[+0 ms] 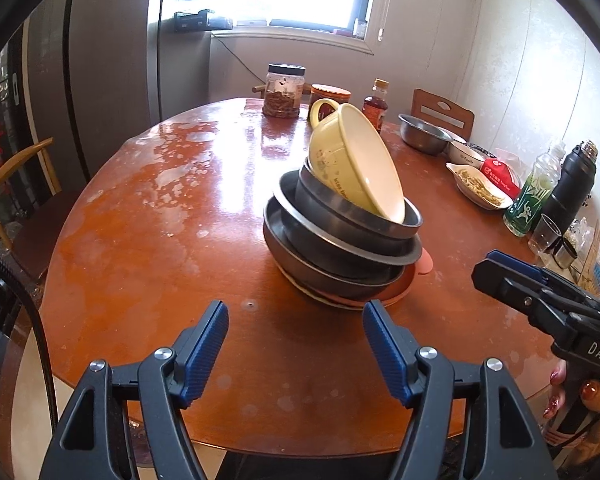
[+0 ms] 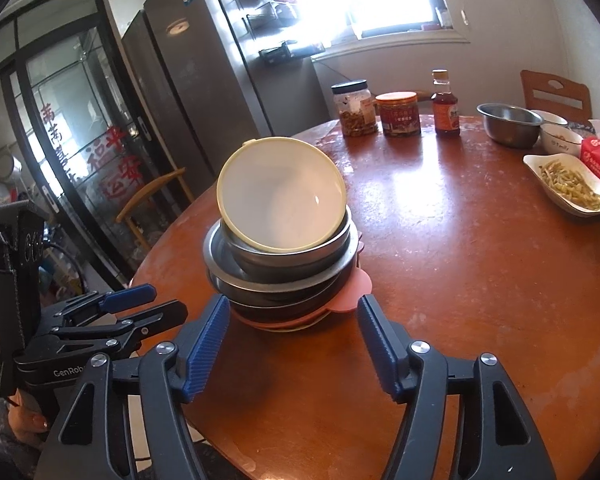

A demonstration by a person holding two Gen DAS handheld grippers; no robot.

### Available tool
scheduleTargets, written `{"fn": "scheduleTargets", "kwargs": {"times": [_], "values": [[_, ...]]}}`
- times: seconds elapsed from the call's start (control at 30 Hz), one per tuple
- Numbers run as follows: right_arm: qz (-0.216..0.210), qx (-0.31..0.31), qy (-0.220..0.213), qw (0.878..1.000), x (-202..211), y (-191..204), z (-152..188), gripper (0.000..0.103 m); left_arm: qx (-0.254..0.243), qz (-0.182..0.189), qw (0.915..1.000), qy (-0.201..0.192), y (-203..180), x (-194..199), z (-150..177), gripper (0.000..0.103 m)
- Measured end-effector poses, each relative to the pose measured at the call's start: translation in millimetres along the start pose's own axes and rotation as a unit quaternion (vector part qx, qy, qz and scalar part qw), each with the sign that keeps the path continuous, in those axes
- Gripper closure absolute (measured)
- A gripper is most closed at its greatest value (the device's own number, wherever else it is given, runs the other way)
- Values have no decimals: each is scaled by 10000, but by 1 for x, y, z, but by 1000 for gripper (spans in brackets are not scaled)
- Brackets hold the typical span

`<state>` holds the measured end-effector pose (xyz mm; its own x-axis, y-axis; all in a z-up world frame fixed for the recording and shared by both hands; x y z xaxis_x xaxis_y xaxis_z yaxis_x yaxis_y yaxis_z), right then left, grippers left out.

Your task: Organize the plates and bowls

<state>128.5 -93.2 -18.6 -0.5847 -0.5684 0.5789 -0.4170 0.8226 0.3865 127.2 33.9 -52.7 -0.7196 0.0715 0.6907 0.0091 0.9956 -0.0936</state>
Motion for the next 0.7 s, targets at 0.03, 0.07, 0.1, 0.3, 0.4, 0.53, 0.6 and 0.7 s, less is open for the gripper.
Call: {"fn": "scheduleTargets", "kwargs": {"times": [0.03,0.07,0.1,0.3,0.4,0.53,0.6,0.7], "values": [[52,6,-32,10000,1,0,1,32,7,-51,10000,-11,1,1,1,33],[74,-2,-60,10000,1,1,1,31,20,-72,10000,-37,3,2,3,32],[89,-9,-88,9999,2,1,2,31,34,-76,10000,-52,3,3,4,30],[291,34,-338,9990,8,6,9,27,193,-72,9998,-74,7,6,13,25],[440,17,-461,9980,11,6,16,25,198,-124,9997,-96,7,7,19,21],[744,62,-502,9959,15,4,31,24,203,-264,9993,-138,6,8,27,19],[824,5,-479,9954,15,2,41,24,203,-281,9993,-122,4,8,33,19],[892,-123,-381,9952,14,-3,54,23,162,-284,9995,-53,-1,6,43,19]]}}
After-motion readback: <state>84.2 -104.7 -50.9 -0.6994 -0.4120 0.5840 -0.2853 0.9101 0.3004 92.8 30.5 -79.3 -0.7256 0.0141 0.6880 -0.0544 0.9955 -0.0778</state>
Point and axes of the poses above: each gripper's, at about its wrist camera, not at the fingertips, and x roughly against the way its jaws point, y to its left, z to its underside, the point moved 10 cm from there along -x, roughly the way its jaws point, and after that the axes turned 4 degrees about -x, right-handed, at the moved point
